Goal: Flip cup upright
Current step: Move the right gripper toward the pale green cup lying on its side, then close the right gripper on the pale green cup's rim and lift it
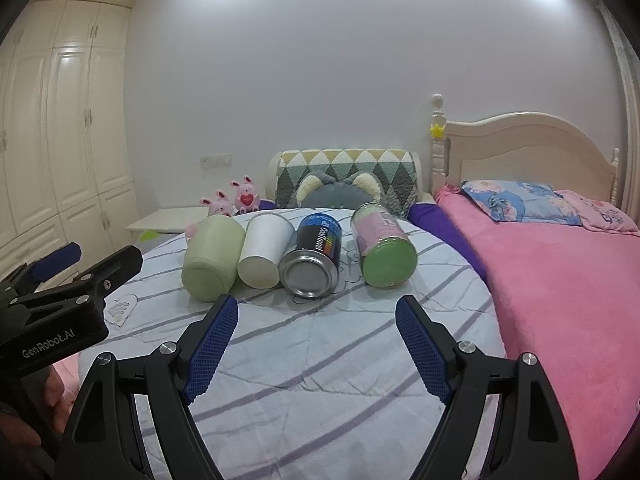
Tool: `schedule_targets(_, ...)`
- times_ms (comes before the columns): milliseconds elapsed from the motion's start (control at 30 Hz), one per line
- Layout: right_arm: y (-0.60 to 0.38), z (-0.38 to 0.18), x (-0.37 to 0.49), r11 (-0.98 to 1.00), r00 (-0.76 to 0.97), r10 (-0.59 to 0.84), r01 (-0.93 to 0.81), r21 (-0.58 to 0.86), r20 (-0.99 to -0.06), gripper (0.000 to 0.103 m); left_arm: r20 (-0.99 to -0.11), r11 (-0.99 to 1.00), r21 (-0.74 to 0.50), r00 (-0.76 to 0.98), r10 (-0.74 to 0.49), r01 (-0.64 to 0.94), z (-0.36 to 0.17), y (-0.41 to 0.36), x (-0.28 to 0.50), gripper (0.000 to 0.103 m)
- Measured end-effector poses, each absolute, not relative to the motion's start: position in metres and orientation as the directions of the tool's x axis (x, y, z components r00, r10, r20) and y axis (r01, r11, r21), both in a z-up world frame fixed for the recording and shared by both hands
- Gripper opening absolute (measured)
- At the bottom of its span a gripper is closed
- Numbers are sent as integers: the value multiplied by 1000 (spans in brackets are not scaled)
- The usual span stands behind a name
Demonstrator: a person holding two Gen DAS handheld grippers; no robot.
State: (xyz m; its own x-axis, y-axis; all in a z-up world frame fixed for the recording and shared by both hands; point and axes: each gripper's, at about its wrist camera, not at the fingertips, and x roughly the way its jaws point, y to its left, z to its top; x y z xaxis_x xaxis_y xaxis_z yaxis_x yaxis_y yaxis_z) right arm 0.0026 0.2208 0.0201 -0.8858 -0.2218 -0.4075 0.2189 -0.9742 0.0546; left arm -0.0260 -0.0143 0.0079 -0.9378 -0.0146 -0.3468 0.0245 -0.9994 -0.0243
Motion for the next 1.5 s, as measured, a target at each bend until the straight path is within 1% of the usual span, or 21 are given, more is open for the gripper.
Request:
schedule_targets(100, 215, 23, -9, -969, -872, -241, 240, 57, -427, 83, -381, -999, -35, -924, -17, 33, 8, -21, -36, 103)
schedule_targets(367, 195, 33, -56, -952, -803, -294, 294, 84, -519, 83, -489, -999, -34, -872, -19, 41, 10, -39, -76, 103)
schedule_targets(533, 182, 37, -85, -936, -756, -340, 329, 124, -559, 83, -503, -999, 10, -863, -46, 48, 14, -49, -98, 103)
schedule_targets(733, 153, 38, -117, -917, -689, -373, 377, 132, -621, 83, -555, -997, 23, -829, -74, 74, 15, -69, -124, 103)
schedule_targets(833, 136, 36, -125, -907, -654, -380, 403, 125, -654, 83, -553, -993, 45, -825, -119, 113, 16, -84, -129, 103)
schedule_targets(933, 122, 33, -133, -890, -613, -406, 433, 141, -678, 83, -560, -991, 54, -818, -133, 124, 15, -101, -135, 103)
schedule_targets(1033, 105, 30, -141, -888, -588, -388, 446, 116, -709, 83, -573, -988, 58, -806, -148, 141, 12, -115, -139, 103)
schedule_targets(1133, 92, 23, -150, -878, -546, -398, 459, 134, -737, 83, -581, -984, 59, -796, -169, 166, 7, -131, -142, 103)
schedule_targets(1300, 77, 11, -161, -878, -497, -373, 462, 124, -783, 83, -623, -983, 24, -767, -157, 182, -9, -155, -150, 103)
schedule_targets(1400, 72, 10, -164, -891, -514, -325, 448, 75, -794, 83, -641, -982, 23, -750, -160, 190, -17, -163, -155, 103)
schedule_targets(1500, 66, 5, -167, -900, -512, -269, 435, 24, -816, 83, -651, -985, 9, -746, -137, 173, -23, -166, -160, 103)
